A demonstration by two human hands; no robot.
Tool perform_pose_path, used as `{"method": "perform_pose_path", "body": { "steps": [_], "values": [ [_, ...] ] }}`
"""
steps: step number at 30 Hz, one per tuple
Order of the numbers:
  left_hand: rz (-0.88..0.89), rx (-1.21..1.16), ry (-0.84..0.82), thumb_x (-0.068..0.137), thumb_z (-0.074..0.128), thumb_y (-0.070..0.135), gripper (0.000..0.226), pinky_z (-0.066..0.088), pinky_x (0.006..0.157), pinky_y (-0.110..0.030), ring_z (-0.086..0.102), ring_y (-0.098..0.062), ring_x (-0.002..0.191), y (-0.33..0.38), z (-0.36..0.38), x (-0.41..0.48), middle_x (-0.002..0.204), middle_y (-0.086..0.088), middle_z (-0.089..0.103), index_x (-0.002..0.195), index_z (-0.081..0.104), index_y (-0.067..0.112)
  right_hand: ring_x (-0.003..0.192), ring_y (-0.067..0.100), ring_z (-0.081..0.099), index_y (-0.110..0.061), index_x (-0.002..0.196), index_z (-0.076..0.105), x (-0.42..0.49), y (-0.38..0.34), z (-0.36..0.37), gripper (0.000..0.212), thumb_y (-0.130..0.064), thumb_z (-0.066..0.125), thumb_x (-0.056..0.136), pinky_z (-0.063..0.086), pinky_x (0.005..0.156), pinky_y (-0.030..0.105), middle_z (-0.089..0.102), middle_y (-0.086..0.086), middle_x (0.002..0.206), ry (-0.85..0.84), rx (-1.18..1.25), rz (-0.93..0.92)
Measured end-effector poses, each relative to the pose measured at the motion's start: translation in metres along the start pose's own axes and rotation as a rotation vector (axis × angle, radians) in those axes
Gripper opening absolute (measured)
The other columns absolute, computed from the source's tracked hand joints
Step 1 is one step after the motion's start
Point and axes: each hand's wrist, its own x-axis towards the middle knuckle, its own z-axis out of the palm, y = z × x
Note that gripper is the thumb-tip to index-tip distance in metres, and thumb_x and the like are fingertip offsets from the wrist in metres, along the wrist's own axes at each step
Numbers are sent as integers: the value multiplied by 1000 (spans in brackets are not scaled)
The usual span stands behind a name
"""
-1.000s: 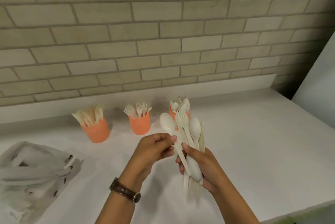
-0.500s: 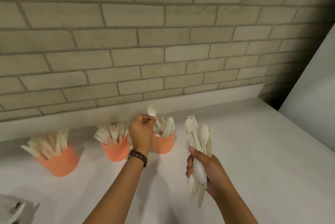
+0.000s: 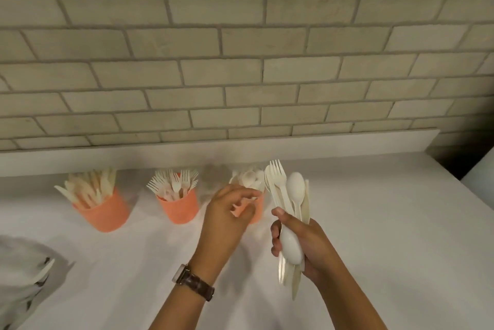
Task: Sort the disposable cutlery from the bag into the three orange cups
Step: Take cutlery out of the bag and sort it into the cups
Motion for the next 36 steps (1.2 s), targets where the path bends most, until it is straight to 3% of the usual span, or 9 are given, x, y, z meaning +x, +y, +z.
{"method": "perform_pose_path", "body": {
  "steps": [3,6,10,15,19,23,30,34,36],
  "values": [
    [247,212,-96,85,64,14,29,30,90,-3,49,2,103,12,-5,-14,105,23,59,102,65,37,45,22,47,-2,87,63,1,-3,4,36,-37,65,78,43,48,29,52,14,58,-74,10,49],
    [414,405,-117,89,57,25,20,31,94,-10,51,-4,103,6,-11,-19,110,16,64,107,65,30,43,22,44,-1,81,60,2,-2,6,46,-47,62,76,41,47,29,47,14,56,-119,-27,130],
    [642,592,-94,87,61,25,17,41,83,-21,54,-10,94,-7,-18,-26,102,5,69,100,71,19,40,20,42,-3,79,59,0,3,11,43,-46,61,78,38,42,25,46,11,53,-172,-23,226],
    [828,731,-128,90,59,15,10,50,71,-32,63,-19,85,-12,-33,-31,98,-2,70,99,62,14,36,20,44,-3,85,62,1,9,19,34,-37,55,89,38,38,24,52,13,53,-255,-7,285],
    [839,788,-163,87,60,7,14,52,70,-34,64,-23,84,-9,-46,-33,97,-6,69,101,59,10,37,19,46,-6,85,61,3,10,30,28,-34,57,82,39,38,22,54,12,53,-329,28,328],
    [834,842,-167,84,58,6,20,47,78,-28,63,-22,87,-8,-65,-37,98,-6,70,103,52,12,37,19,47,-6,80,60,5,12,47,27,-32,59,78,40,36,24,51,12,50,-374,34,346],
    [864,812,-189,86,56,5,24,44,81,-24,58,-18,96,-28,-104,-43,104,-4,70,109,55,13,48,11,61,-6,92,63,8,32,75,18,-22,56,88,46,41,21,61,3,55,-348,44,328],
    [730,666,-148,87,55,14,22,50,75,-21,60,-11,96,-49,-120,-40,106,2,69,108,57,19,43,16,50,-4,93,63,10,44,93,23,-25,57,88,38,39,22,52,7,56,-262,-6,297],
    [520,412,-8,87,57,17,17,49,76,-17,60,-5,91,-46,-125,-34,99,10,69,101,61,25,36,16,41,-4,83,59,11,50,97,22,-26,60,85,36,37,22,45,9,49,-206,-51,256]
  ]
}}
